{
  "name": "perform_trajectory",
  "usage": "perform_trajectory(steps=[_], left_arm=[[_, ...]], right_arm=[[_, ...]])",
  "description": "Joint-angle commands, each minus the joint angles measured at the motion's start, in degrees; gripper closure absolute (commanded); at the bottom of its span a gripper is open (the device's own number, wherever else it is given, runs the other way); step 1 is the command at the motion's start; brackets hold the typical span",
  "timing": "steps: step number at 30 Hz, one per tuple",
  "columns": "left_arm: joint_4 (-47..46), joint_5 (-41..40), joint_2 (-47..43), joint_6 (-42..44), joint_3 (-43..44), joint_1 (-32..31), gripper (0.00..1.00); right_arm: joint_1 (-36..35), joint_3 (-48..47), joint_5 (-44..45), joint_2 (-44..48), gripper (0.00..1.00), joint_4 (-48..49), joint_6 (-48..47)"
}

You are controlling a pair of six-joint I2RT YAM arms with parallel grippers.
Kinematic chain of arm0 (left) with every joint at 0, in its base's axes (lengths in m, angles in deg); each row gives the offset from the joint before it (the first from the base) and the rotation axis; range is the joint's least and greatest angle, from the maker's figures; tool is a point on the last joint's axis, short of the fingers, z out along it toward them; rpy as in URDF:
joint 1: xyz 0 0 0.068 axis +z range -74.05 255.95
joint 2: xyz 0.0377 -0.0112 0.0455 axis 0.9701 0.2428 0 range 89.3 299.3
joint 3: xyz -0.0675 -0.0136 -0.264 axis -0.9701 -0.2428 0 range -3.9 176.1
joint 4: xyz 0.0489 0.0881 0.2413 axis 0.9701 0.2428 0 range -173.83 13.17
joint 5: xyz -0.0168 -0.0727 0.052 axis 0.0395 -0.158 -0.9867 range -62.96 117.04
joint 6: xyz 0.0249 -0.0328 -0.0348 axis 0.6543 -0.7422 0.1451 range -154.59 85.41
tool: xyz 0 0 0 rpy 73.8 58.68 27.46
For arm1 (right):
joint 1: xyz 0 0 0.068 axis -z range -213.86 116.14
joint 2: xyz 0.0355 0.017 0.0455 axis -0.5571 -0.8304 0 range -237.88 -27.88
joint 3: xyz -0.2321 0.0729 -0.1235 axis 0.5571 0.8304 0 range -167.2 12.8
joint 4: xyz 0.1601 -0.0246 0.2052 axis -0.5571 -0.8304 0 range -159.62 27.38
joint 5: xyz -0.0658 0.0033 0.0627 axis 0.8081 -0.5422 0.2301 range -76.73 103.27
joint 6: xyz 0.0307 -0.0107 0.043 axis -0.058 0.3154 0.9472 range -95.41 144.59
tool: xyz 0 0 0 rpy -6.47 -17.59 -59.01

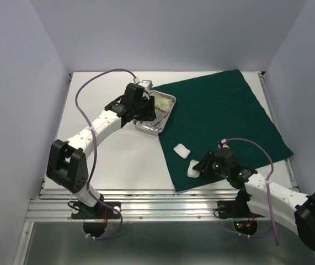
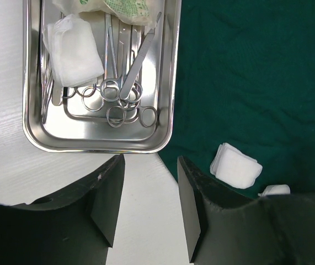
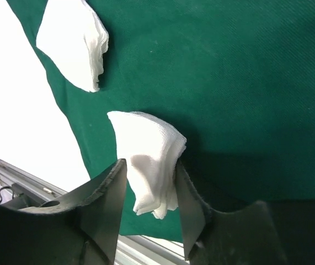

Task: Prepare the surgical pack
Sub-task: Adjust the medical item in the surgical kit.

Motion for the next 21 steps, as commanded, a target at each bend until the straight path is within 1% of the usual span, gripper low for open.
perform_trajectory(steps=[1, 2, 3, 6, 7, 11, 12, 13, 17, 18, 21], left_arm=[[-0.8, 0.1, 0.2, 0.6, 0.4, -0.2, 0.45], [-0.8, 0.1, 0.2, 0.6, 0.4, -0.2, 0.45], [-0.8, 0.1, 0.3, 0.6, 0.4, -0.2, 0.45], [-0.8, 0.2, 0.3, 0.6, 0.4, -0.2, 0.45], [-0.8, 0.2, 0.3, 0.6, 0.4, -0.2, 0.45], [-0.6, 0.1, 0.2, 0.7, 0.2, -0.2, 0.45], [-0.4, 0.0, 0.2, 0.8, 0.4, -0.2, 0.45], [-0.3, -0.1, 0.2, 0.8, 0.4, -0.2, 0.45], [0.3, -0.3, 0.5, 0.9, 1.2, -0.2, 0.45], [0.5, -0.4, 0.6, 1.1, 1.3, -0.2, 0.45], [1.0, -0.6, 0.2, 1.3, 1.8, -0.2, 0.45]], right_arm=[[0.2, 2.1, 2.5, 2.0, 0.59, -1.4, 1.2], [0.2, 1.9, 2.5, 2.0, 0.62, -1.8, 1.2], [0.2, 1.4, 2.5, 1.7, 0.69, -2.0, 1.0], [0.2, 0.1, 2.7, 1.0, 0.78, -3.2, 0.1], [0.2, -0.8, 4.1, 0.7, 0.82, -3.4, -0.5], [0.2, -4.5, 5.6, 0.2, 0.92, -6.5, -3.2], [0.2, -5.5, 6.2, -0.2, 0.98, -7.2, -4.9], [0.2, -6.6, 6.5, -0.5, 0.99, -8.2, -5.7], [0.7, -11.6, 5.8, -2.4, 0.99, -11.3, -11.4], [2.1, -13.6, 5.2, -2.8, 0.99, -12.5, -13.8], [4.4, -17.3, 1.4, -4.4, 0.99, -14.0, -18.6]])
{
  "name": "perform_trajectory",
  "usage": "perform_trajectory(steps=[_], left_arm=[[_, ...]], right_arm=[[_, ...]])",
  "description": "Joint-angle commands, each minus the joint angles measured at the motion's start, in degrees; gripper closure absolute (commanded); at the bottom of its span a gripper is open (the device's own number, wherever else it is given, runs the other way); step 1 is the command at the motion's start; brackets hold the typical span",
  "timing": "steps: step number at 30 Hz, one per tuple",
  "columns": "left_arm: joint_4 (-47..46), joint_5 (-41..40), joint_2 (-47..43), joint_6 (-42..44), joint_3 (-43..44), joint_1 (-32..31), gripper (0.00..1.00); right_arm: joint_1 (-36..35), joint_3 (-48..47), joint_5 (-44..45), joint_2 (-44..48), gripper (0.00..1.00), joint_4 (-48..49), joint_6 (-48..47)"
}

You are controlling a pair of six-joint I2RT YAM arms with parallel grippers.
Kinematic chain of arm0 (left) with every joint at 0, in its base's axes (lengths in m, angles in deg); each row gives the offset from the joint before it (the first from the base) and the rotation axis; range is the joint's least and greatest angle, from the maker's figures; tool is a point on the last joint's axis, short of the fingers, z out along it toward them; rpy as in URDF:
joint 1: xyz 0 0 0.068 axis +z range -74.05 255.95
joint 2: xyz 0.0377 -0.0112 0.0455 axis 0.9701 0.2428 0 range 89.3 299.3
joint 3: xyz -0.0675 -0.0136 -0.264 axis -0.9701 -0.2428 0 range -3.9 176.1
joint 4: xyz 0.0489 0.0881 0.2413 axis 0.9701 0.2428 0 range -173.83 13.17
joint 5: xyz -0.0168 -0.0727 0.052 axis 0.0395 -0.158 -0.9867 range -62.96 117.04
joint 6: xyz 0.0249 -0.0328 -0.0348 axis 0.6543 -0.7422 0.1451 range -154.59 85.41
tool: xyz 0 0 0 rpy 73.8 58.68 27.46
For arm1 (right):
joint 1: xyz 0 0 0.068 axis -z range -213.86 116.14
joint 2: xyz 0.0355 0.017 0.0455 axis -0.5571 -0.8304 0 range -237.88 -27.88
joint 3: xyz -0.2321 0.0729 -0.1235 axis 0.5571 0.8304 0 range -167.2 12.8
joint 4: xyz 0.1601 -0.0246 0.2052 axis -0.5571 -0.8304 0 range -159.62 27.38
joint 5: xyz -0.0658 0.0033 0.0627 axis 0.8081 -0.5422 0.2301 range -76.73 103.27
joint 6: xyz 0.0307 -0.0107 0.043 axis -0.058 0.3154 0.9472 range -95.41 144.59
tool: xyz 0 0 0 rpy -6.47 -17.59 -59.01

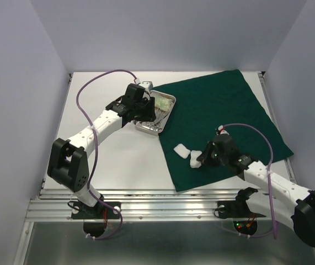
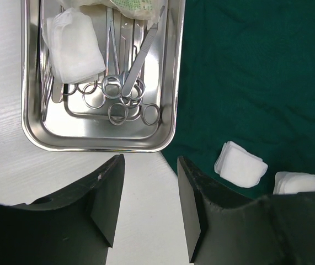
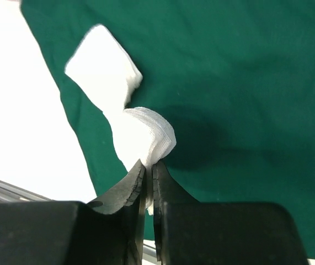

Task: Prepare the surgical pack
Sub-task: Adjust the medical item in the surgical kit.

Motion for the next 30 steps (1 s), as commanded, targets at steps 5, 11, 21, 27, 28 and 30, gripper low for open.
perform_trajectory(steps=[5, 11, 21, 27, 28, 30], left_arm=[[0.7, -1.0, -1.5, 1.4, 1.7, -0.2, 0.45], [0.9, -0.8, -1.9, 1.6, 1.6, -0.1, 0.45], [1.2, -0.3, -2.1, 2.0, 2.4, 0.4, 0.45], [1.1, -0.5, -2.8, 1.7, 1.7, 0.4, 0.45], [1.0, -0.5, -2.8, 1.7, 1.6, 0.4, 0.45], [1.0, -0.5, -3.0, 1.6, 1.3, 0.4, 0.45]], right_arm=[[5.2, -11.6, -9.2, -6.0, 0.99, -5.1, -15.5], [7.0, -20.4, -18.9, -15.1, 0.99, -5.6, -24.8], [7.6, -33.1, -33.0, -27.6, 0.99, -8.3, -38.5], [8.2, -38.3, -34.3, -33.7, 0.99, -15.2, -45.2], [8.8, -39.6, -34.6, -35.1, 0.99, -16.1, -46.8], [8.8, -40.9, -34.5, -36.5, 0.99, -19.3, -49.9]])
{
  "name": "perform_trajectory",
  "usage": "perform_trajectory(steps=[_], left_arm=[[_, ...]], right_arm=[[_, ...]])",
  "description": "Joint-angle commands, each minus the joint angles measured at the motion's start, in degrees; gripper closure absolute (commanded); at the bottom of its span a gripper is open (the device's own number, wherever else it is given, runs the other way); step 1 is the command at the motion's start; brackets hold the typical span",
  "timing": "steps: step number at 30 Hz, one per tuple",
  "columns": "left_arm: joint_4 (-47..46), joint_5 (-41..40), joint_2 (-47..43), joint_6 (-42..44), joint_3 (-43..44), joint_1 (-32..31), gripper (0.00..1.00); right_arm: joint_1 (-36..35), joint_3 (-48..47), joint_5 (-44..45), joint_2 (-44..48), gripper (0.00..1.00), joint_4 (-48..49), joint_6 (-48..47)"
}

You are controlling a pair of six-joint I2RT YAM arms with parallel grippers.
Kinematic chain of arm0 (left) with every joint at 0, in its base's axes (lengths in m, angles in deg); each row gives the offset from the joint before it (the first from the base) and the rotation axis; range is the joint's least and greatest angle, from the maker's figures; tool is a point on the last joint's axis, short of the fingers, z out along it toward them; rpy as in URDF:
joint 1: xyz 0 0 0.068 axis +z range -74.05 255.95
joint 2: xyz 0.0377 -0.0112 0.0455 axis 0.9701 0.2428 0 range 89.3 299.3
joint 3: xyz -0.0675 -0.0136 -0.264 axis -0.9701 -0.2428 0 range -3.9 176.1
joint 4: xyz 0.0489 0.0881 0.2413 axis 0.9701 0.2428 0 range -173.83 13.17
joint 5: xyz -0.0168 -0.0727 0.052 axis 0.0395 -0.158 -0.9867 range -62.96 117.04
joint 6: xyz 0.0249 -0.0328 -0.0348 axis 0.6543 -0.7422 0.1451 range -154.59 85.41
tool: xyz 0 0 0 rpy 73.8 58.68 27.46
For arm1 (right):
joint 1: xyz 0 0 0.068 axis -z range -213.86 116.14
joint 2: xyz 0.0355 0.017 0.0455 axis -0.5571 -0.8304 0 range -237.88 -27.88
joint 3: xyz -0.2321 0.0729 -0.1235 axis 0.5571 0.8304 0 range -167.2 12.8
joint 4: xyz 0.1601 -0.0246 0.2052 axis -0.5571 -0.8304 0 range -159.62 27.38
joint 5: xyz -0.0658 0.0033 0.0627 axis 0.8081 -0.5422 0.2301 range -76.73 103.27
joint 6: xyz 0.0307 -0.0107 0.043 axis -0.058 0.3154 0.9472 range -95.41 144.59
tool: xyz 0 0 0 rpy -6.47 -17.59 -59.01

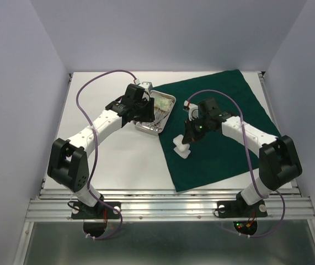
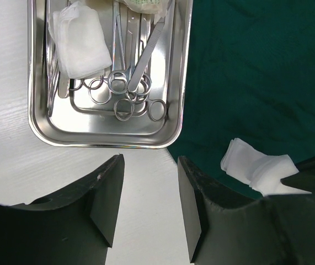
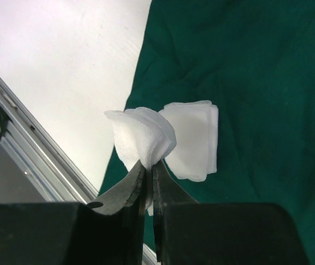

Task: Prepare the surgical pack
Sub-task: Adjust the medical item in the surgical kit.

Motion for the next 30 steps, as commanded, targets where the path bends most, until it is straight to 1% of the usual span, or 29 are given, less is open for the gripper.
perform_trajectory(steps=[1, 4, 11, 16, 25, 30], left_arm=[[-0.3, 0.1, -3.0, 0.7, 1.2, 0.2, 0.45], [-0.3, -0.1, -3.2, 0.6, 1.1, 0.3, 0.45], [-0.6, 0.2, -2.9, 0.3, 1.1, 0.3, 0.45], [-0.5, 0.1, -2.8, 0.3, 1.0, 0.3, 0.45], [-0.8, 0.2, -2.2, 0.2, 1.1, 0.3, 0.45], [-0.7, 0.0, -2.3, 0.2, 1.0, 0.3, 0.45]], right_arm=[[1.6, -5.2, -1.8, -2.7, 0.99, -7.4, -9.3], [2.2, -6.0, -1.5, -4.3, 0.99, -9.9, -11.3], [2.8, -7.4, -4.3, -8.1, 0.99, -13.4, -14.3], [2.8, -7.9, -5.8, -10.8, 0.99, -13.5, -15.2], [2.8, -9.7, -5.8, -12.3, 0.99, -13.0, -15.0], [2.8, -11.2, -7.3, -12.4, 0.99, -12.6, -14.6]])
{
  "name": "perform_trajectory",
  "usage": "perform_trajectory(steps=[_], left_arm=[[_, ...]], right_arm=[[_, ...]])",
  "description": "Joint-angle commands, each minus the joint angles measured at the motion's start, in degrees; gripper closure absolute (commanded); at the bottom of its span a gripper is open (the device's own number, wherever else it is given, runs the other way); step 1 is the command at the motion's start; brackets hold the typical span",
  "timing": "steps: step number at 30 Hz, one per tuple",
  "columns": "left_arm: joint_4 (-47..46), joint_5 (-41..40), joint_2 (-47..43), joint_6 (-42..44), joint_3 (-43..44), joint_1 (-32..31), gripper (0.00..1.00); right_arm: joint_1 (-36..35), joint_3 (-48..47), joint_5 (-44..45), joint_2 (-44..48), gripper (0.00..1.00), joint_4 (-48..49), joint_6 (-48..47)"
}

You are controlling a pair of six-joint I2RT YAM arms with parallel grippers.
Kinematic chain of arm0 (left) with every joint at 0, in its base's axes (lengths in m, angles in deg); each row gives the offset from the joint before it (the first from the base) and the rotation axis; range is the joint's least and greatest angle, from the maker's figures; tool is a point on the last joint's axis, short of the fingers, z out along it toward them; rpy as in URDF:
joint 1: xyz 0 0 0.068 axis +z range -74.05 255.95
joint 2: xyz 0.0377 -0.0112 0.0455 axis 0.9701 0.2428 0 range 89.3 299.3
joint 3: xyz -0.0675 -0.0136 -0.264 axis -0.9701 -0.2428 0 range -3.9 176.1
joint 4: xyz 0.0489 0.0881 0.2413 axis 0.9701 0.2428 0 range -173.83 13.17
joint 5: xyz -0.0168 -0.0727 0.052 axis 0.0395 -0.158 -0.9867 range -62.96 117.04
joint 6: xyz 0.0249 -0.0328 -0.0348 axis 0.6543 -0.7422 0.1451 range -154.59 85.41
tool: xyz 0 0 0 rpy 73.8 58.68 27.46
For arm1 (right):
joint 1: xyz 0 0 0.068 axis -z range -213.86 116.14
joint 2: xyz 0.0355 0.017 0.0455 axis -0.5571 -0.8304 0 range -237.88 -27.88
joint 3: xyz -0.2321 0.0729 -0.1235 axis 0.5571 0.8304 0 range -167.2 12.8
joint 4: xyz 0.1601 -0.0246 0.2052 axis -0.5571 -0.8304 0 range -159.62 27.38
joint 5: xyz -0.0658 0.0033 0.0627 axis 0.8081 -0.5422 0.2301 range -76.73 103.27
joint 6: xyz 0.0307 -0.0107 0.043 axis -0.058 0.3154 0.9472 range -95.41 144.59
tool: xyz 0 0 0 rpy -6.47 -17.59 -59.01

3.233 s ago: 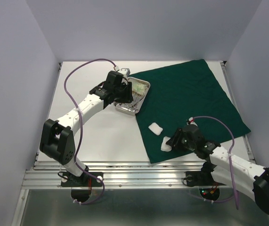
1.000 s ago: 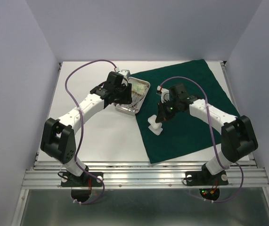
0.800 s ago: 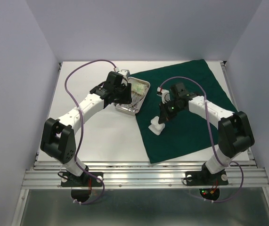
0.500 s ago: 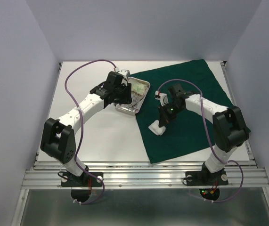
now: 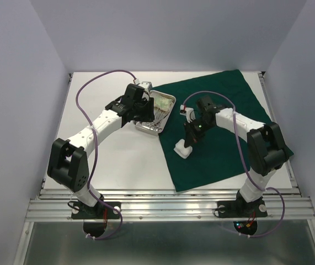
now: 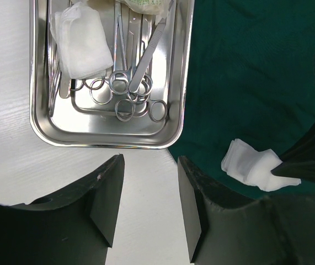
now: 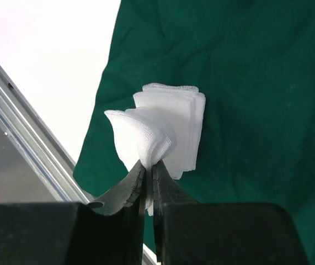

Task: Prepare the surgical pack
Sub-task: Adjust the medical item in the surgical kit.

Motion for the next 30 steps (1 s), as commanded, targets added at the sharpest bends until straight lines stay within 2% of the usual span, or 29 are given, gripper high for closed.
perform_trajectory(steps=[1, 11, 27, 30], left_arm=[[-0.6, -0.1, -2.2, 0.2, 0.9, 0.2, 0.45], [-0.7, -0.4, -2.4, 0.2, 0.0, 0.2, 0.45], [-0.6, -0.7, -3.1, 0.0, -0.2, 0.3, 0.45], [-0.6, -0.6, -3.2, 0.0, -0.4, 0.3, 0.45]], right_arm=[[0.1, -3.0, -2.1, -0.1, 0.99, 0.2, -0.3], [0.1, -1.3, -4.4, -1.8, 0.99, 2.1, 0.4], [0.1, 0.2, -2.8, -5.4, 0.99, 4.5, 1.6], [0.1, 0.5, -1.8, -5.6, 0.95, 5.0, 2.1]])
